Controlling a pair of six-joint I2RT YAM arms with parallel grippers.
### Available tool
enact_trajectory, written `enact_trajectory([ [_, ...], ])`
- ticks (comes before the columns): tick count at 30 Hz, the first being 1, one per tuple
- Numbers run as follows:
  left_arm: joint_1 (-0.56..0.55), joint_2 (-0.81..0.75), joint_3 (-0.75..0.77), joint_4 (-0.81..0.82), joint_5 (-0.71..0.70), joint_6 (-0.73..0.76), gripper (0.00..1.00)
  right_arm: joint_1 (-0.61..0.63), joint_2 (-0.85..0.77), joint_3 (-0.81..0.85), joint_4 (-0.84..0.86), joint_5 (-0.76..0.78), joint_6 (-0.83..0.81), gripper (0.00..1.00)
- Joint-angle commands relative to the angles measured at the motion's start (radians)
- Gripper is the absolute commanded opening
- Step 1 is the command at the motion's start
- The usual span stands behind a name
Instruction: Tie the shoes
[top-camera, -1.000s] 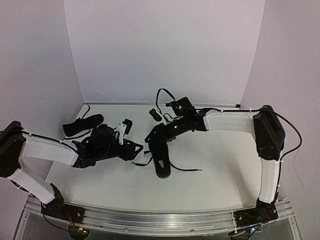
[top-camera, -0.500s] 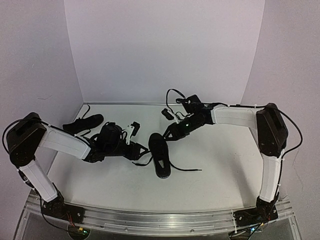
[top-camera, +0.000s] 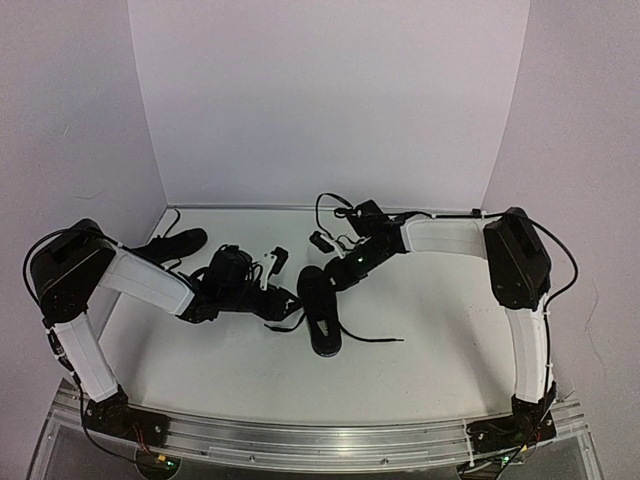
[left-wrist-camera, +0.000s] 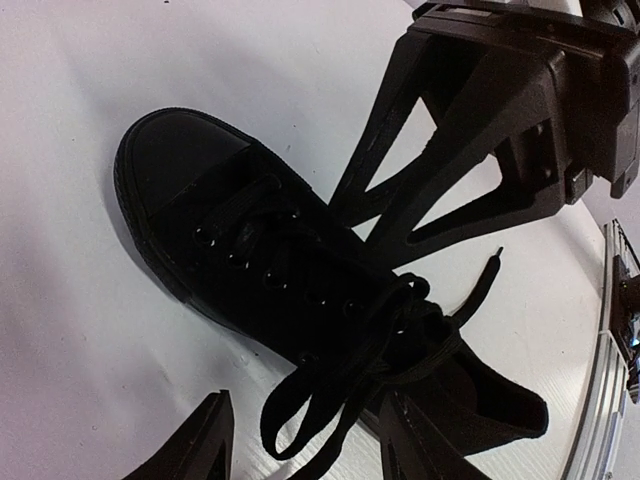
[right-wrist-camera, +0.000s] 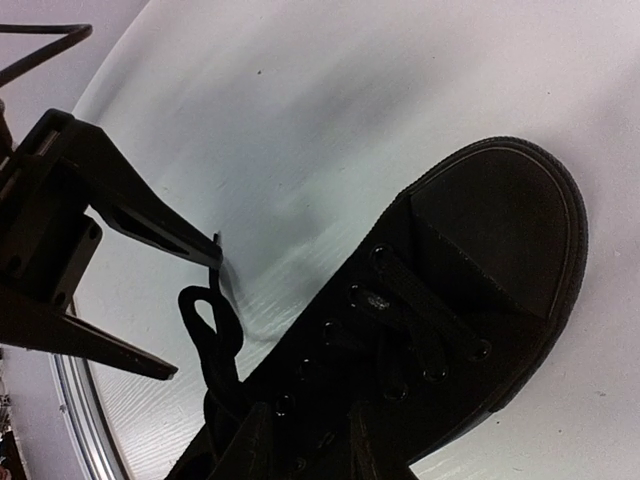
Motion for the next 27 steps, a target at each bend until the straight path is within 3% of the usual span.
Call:
enact_trajectory([
  [1, 0.007, 0.015, 0.047, 0.044, 0.029, -0.003, 0.51, 0.015, 0.027, 0.048, -0.035, 0.016, -0.035, 0.23],
  [18, 0.021, 0.043, 0.059, 0.029, 0.036, -0.005, 0.48, 0.042, 0.045, 0.077, -0.091, 0.021, -0.067, 0.17],
  [27, 0.024, 0.059, 0.070, 0.020, 0.049, -0.006, 0.46, 0.058, 0.053, 0.085, -0.148, 0.096, -0.088, 0.12],
])
